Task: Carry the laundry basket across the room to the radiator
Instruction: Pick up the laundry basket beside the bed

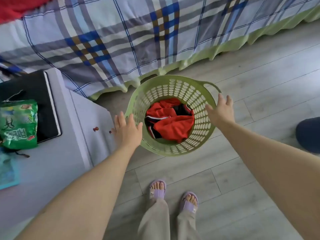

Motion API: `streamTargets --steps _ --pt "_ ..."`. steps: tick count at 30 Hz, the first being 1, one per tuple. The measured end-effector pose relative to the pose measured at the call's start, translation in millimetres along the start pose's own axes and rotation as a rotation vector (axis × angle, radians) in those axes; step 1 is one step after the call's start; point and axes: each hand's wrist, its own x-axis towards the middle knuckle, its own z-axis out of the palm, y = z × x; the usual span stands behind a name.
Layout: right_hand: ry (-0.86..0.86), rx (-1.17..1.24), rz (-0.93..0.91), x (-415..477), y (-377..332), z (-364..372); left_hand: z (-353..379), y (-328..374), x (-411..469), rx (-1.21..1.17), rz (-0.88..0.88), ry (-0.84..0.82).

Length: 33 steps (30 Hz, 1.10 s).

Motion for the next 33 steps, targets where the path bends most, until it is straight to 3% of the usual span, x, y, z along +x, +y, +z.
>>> streamTargets --steps 16,20,22,27,33 --pt "-0.108 0.479 0.229 46.0 9.6 9.4 30.8 8.9 23.5 -0.365 -0.172 0.182" --pt "-0.13 0.595 0.294 33.8 8.4 9.7 24.4 16.0 33.6 -0.513 -0.304 0.126" --pt "-0.133 0.63 0.335 24.7 12.5 8.6 21.0 16.9 34.5 -0.452 -0.355 0.074" --pt "-0.115 0.715 0.457 -4.2 28.1 -9.5 -0.6 21.7 25.4 -0.364 -0.293 0.068" --pt "-0.104 0.794 0.473 -47.6 38.2 -46.9 -38.3 46.0 5.0 -0.381 -0.213 0.049"
